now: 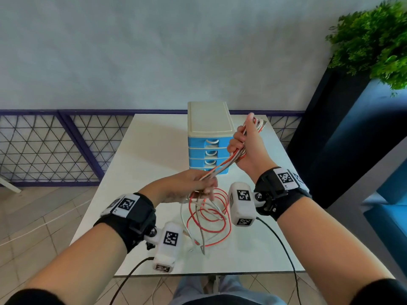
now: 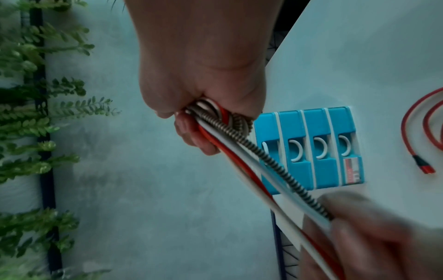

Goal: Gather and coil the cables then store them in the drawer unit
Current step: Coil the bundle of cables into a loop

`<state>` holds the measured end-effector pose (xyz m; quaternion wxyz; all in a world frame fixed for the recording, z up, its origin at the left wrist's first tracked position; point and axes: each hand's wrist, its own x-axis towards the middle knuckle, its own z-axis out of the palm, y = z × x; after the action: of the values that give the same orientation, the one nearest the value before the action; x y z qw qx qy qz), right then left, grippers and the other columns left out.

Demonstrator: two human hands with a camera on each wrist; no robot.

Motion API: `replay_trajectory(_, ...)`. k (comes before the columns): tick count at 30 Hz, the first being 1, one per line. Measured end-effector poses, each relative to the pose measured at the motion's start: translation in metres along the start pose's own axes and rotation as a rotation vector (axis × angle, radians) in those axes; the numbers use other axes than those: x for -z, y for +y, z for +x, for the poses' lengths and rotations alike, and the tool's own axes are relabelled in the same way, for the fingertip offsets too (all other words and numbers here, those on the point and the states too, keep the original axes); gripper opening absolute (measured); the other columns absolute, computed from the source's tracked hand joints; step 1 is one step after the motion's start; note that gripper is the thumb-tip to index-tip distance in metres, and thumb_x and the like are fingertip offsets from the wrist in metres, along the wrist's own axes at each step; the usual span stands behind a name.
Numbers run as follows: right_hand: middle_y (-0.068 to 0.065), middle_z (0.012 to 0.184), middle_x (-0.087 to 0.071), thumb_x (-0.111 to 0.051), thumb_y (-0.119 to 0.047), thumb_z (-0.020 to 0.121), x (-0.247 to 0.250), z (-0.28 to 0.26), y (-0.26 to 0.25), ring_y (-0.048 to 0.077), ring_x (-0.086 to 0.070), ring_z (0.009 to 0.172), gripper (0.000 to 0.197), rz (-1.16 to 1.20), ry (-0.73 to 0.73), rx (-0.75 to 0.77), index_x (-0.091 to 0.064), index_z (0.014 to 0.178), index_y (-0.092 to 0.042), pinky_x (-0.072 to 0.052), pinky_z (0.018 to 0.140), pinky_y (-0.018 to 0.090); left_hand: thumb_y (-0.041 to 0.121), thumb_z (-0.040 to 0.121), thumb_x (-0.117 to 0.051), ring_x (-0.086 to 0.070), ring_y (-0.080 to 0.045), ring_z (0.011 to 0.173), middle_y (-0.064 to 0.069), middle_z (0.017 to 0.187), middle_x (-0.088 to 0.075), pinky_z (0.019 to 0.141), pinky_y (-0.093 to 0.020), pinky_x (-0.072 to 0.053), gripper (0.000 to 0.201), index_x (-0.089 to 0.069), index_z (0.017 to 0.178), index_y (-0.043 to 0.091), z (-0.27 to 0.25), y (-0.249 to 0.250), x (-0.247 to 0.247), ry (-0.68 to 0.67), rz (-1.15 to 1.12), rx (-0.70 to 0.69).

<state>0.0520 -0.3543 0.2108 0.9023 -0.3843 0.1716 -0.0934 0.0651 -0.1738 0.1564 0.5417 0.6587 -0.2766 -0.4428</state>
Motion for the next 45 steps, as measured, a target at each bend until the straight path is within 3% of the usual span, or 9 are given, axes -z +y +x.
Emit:
replay_trajectory(8, -0.008, 0.046, -0.028, -0.052, -0.060, 0.087, -0.005, 0.002, -0.007, 0.006, -0.028, 0.034, 0.047, 0.037, -0.023, 0.000, -0.044, 0.064, -0.020, -0.028, 0.035, 0.019, 0.064, 0.089, -0.026, -0.019, -0.009, 0.042, 0.005, 0.050, -0.023, 0.039, -0.017, -0.022, 0.064, -0.054, 0.065, 0.012, 0.002, 0.004, 0.003, 0.215, -0.107, 0.031)
replay_trajectory(16, -0.007, 0.049, -0.029, -0.054, -0.058, 0.087, 0.000, 0.007, -0.013, 0.006, -0.027, 0.036, 0.044, -0.058, -0.017, 0.023, -0.046, 0.067, -0.020, -0.029, 0.037, 0.020, 0.038, 0.097, -0.033, -0.060, -0.017, 0.077, 0.004, 0.054, -0.043, 0.066, -0.015, -0.051, 0.038, -0.049, 0.075, 0.012, -0.002, -0.011, 0.007, 0.160, -0.384, 0.030)
replay_trajectory(19, -0.007, 0.047, -0.028, -0.057, -0.053, 0.088, 0.002, 0.008, -0.011, 0.007, -0.026, 0.036, 0.042, -0.117, -0.048, 0.007, -0.044, 0.066, -0.020, -0.028, 0.038, 0.020, 0.031, 0.101, -0.031, -0.063, -0.012, 0.067, 0.004, 0.054, -0.043, 0.090, -0.026, -0.051, 0.035, -0.049, 0.079, 0.011, -0.002, -0.008, 0.010, 0.182, -0.383, 0.029)
replay_trajectory(22, -0.007, 0.049, -0.029, -0.060, -0.041, 0.091, 0.004, 0.006, -0.010, 0.006, -0.028, 0.037, 0.037, -0.217, -0.089, -0.001, -0.044, 0.066, -0.020, -0.031, 0.038, 0.020, 0.027, 0.102, -0.034, -0.056, -0.010, 0.054, 0.004, 0.056, -0.038, 0.100, -0.041, -0.044, 0.032, -0.051, 0.079, 0.011, -0.001, -0.006, 0.012, 0.254, -0.185, 0.017)
replay_trajectory(27, -0.002, 0.052, -0.051, -0.059, -0.030, 0.094, 0.006, -0.002, -0.011, 0.012, -0.050, 0.041, 0.026, -0.573, -0.122, -0.007, -0.051, 0.073, -0.015, -0.048, 0.044, 0.024, 0.025, 0.098, -0.042, -0.057, -0.016, 0.057, -0.007, 0.064, -0.054, 0.066, -0.036, -0.048, 0.029, -0.058, 0.075, 0.017, 0.003, 0.008, 0.020, 0.472, 0.502, -0.100)
replay_trajectory(30, 0.010, 0.078, -0.073, -0.058, -0.028, 0.094, 0.010, -0.005, -0.009, 0.020, -0.072, 0.069, 0.024, -0.689, -0.177, -0.070, -0.061, 0.088, -0.005, -0.060, 0.067, 0.032, 0.022, 0.096, -0.047, -0.052, -0.015, 0.060, -0.003, 0.069, -0.061, 0.064, -0.033, -0.043, 0.022, -0.061, 0.082, 0.012, 0.001, 0.020, 0.021, 0.597, 0.746, -0.171)
replay_trajectory(34, 0.021, 0.114, -0.068, -0.057, -0.033, 0.094, 0.014, -0.009, -0.005, 0.030, -0.068, 0.102, 0.039, -0.765, -0.346, -0.272, -0.063, 0.112, 0.001, -0.053, 0.093, 0.042, 0.021, 0.096, -0.048, -0.051, -0.015, 0.071, 0.011, 0.069, -0.054, 0.060, -0.022, -0.038, 0.018, -0.056, 0.080, 0.018, -0.002, 0.037, 0.015, 0.614, 0.945, -0.286)
replay_trajectory(37, 0.024, 0.116, -0.065, -0.051, -0.033, 0.096, 0.015, -0.016, 0.001, 0.036, -0.062, 0.111, 0.041, -0.708, -0.493, -0.428, -0.056, 0.120, 0.000, -0.050, 0.097, 0.045, 0.015, 0.094, -0.047, -0.062, -0.024, 0.082, -0.004, 0.084, -0.066, 0.070, -0.038, -0.049, 0.016, -0.056, 0.082, 0.011, -0.003, 0.044, 0.013, 0.567, 0.980, -0.308)
replay_trajectory(45, 0.006, 0.070, -0.063, -0.051, -0.004, 0.095, 0.015, -0.026, 0.015, 0.013, -0.063, 0.062, 0.008, -0.688, -0.498, -0.383, -0.059, 0.094, -0.005, -0.059, 0.067, 0.031, 0.021, 0.085, -0.066, -0.063, -0.014, 0.060, -0.004, 0.070, -0.066, 0.058, -0.022, -0.048, 0.024, -0.046, 0.097, 0.016, 0.003, 0.039, 0.013, 0.654, 0.568, -0.224)
